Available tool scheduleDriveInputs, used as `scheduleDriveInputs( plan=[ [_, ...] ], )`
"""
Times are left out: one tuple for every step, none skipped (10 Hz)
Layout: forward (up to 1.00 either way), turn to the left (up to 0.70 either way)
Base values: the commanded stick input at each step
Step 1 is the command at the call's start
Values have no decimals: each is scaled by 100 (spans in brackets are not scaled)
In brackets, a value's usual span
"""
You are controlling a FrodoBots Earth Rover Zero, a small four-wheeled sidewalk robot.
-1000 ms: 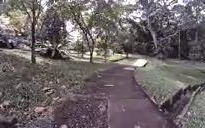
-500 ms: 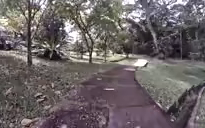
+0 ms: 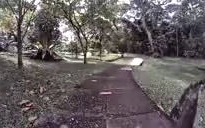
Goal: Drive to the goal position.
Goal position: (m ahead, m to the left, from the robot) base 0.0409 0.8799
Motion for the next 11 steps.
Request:
scheduleDriveInputs(
  plan=[
    [50, 0],
    [50, 0],
    [50, 0],
    [50, 0],
    [50, 0],
    [50, 0],
    [50, 0],
    [50, 0],
    [50, 0],
    [50, 0],
    [50, 0]
  ],
)
